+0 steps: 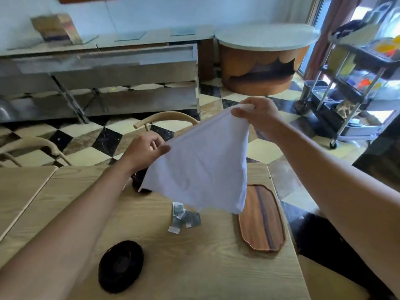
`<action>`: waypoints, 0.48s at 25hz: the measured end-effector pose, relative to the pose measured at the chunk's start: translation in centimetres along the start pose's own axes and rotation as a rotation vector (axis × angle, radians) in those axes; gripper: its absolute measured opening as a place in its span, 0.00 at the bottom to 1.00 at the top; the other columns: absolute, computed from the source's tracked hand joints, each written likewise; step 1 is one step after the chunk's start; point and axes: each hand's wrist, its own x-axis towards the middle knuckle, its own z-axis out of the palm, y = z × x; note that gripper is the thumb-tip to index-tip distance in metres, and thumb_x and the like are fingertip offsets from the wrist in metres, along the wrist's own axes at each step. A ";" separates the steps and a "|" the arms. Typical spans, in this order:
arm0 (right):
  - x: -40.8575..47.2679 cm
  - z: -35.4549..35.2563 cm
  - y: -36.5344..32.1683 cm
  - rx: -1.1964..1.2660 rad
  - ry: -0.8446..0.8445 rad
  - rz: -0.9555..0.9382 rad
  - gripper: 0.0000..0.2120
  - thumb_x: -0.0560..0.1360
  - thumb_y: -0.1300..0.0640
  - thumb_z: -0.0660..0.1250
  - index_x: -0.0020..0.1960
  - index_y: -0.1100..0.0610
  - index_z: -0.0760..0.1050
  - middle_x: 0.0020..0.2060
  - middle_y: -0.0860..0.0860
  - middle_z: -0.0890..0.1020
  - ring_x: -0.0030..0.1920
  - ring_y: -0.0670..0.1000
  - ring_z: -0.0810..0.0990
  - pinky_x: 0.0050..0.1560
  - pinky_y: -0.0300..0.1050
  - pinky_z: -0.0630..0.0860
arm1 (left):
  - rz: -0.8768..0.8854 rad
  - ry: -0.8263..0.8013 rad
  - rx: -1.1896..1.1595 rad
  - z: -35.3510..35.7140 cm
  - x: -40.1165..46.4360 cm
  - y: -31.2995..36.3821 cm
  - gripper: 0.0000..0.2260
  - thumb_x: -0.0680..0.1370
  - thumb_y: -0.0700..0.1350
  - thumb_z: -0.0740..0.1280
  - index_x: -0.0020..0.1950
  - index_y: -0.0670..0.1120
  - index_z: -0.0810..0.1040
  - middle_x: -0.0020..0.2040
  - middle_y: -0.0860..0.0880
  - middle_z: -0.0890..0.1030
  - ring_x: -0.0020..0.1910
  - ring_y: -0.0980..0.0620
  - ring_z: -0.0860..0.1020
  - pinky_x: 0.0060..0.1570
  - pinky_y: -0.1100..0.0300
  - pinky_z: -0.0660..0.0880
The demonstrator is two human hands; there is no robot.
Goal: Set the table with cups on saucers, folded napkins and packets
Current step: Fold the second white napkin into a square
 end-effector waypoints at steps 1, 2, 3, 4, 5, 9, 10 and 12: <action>0.4 -0.9 -0.5 0.008 0.042 -0.004 0.09 0.67 0.49 0.81 0.44 0.50 0.84 0.38 0.45 0.83 0.40 0.44 0.81 0.41 0.41 0.81 | -0.025 0.003 -0.008 -1.1 0.8 0.1 0.14 0.73 0.62 0.73 0.39 0.53 0.78 0.46 0.49 0.83 0.47 0.47 0.80 0.48 0.51 0.74; 0.7 -1.7 -0.8 0.011 0.067 -0.008 0.10 0.67 0.49 0.82 0.43 0.50 0.84 0.39 0.46 0.84 0.39 0.44 0.82 0.41 0.39 0.81 | -0.038 0.029 0.000 -2.1 1.6 0.0 0.11 0.74 0.60 0.73 0.40 0.55 0.79 0.42 0.50 0.84 0.43 0.49 0.81 0.44 0.53 0.74; 0.8 -2.4 -1.1 0.015 0.081 -0.010 0.09 0.67 0.50 0.82 0.43 0.50 0.84 0.38 0.46 0.84 0.39 0.45 0.82 0.40 0.38 0.81 | -0.037 0.065 0.004 -2.9 2.2 -0.1 0.07 0.75 0.56 0.74 0.39 0.59 0.80 0.39 0.52 0.83 0.40 0.52 0.80 0.40 0.56 0.73; 0.9 -3.0 -1.3 0.026 0.095 -0.015 0.08 0.67 0.51 0.82 0.41 0.49 0.84 0.37 0.46 0.84 0.37 0.44 0.82 0.38 0.37 0.80 | -0.021 0.110 0.018 -3.5 2.7 -0.1 0.08 0.76 0.52 0.74 0.38 0.62 0.80 0.37 0.54 0.83 0.38 0.54 0.79 0.37 0.59 0.72; 0.8 -3.5 -1.5 0.036 0.108 -0.027 0.06 0.68 0.51 0.81 0.40 0.48 0.84 0.35 0.44 0.84 0.35 0.41 0.81 0.34 0.34 0.79 | -0.012 0.150 0.043 -3.9 3.0 -0.1 0.11 0.76 0.49 0.74 0.37 0.61 0.80 0.37 0.56 0.82 0.38 0.56 0.79 0.36 0.61 0.71; -0.3 -5.4 -0.6 0.088 0.167 -0.077 0.02 0.73 0.52 0.77 0.42 0.47 0.85 0.41 0.48 0.87 0.42 0.48 0.85 0.44 0.42 0.83 | 0.018 0.199 0.103 -4.0 2.2 -0.7 0.06 0.79 0.44 0.71 0.43 0.55 0.81 0.40 0.54 0.82 0.42 0.52 0.80 0.40 0.60 0.70; -0.9 -5.9 0.1 0.146 0.164 -0.067 0.01 0.73 0.52 0.77 0.43 0.49 0.86 0.44 0.53 0.87 0.44 0.53 0.84 0.50 0.48 0.84 | -0.003 0.200 0.091 -3.5 1.5 -1.3 0.04 0.79 0.43 0.70 0.46 0.52 0.83 0.42 0.53 0.83 0.43 0.52 0.80 0.42 0.59 0.70; -2.5 -6.7 2.3 0.262 0.142 -0.036 0.04 0.72 0.53 0.77 0.45 0.52 0.85 0.41 0.53 0.85 0.44 0.54 0.83 0.52 0.52 0.82 | -0.035 0.205 0.060 -1.8 -0.5 -2.6 0.05 0.79 0.41 0.70 0.50 0.46 0.85 0.45 0.50 0.84 0.46 0.51 0.81 0.46 0.59 0.72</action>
